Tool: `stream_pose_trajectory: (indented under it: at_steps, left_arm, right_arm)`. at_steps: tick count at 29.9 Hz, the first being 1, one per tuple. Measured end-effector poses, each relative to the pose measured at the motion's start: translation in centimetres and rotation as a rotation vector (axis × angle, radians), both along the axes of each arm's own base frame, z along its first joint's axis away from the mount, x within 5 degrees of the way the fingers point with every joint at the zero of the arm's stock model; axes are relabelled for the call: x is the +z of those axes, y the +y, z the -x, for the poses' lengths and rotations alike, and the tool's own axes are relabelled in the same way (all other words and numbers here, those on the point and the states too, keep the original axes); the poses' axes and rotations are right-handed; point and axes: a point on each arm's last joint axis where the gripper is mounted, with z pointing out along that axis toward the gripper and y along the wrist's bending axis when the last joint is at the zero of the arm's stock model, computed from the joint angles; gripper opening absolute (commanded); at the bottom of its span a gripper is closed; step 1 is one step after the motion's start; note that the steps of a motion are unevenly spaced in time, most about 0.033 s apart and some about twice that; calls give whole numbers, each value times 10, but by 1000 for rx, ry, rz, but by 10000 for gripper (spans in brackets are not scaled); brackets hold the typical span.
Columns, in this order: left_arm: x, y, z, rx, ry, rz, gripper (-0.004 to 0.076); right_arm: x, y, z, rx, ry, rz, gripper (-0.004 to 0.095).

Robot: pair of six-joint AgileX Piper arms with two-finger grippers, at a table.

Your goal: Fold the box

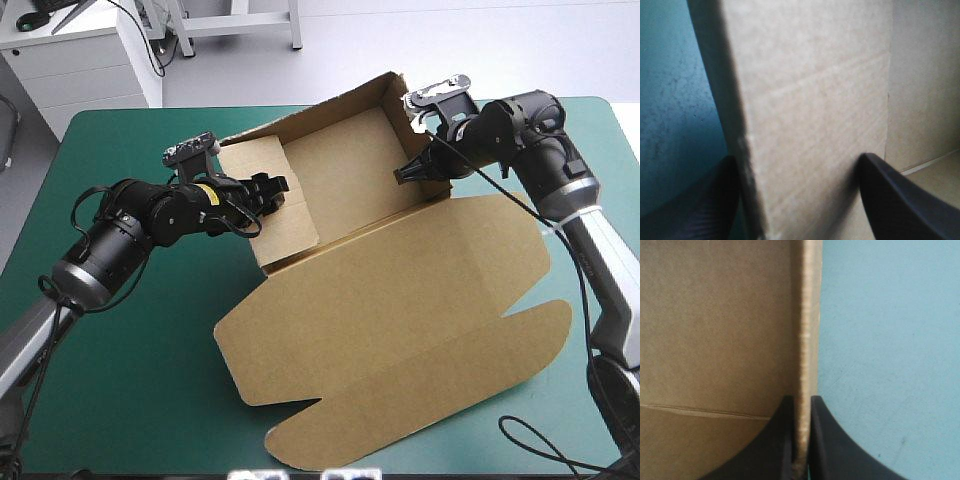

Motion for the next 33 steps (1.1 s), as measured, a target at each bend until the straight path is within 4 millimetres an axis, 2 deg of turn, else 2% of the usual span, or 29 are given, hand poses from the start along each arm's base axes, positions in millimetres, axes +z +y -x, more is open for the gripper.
stream_pose_trajectory:
  at_steps: [2, 4, 5, 12, 20, 24, 29, 33]
  left_arm:
    - [-2, -1, -1, 1, 3, -4, 269]
    - [-7, -2, -5, 19, 25, -1, 104]
    - [-9, -2, -7, 28, 34, 2, -12]
    - [-19, -5, -16, 52, 43, -7, -8]
    - [-19, -3, -18, 50, 14, -50, -8]
    - [-11, 0, -21, 43, -1, -114, -8]
    - [8, -3, -33, -33, 10, -260, -8]
    - [10, -11, -53, -76, 46, -365, -8]
  right_arm:
    - [5, -1, 2, -2, -22, -2, -8]
    - [10, -3, 6, -4, -46, 1, -8]
    - [12, -4, 7, -3, -53, 5, -7]
    - [17, -9, 10, -12, -78, 33, -8]
    - [17, -8, 10, -33, -72, 5, -8]
    - [16, -8, 11, -74, -41, -22, -8]
    - [7, -8, 6, -129, 10, -22, -8]
    - [-15, -5, -5, -164, 112, 3, -11]
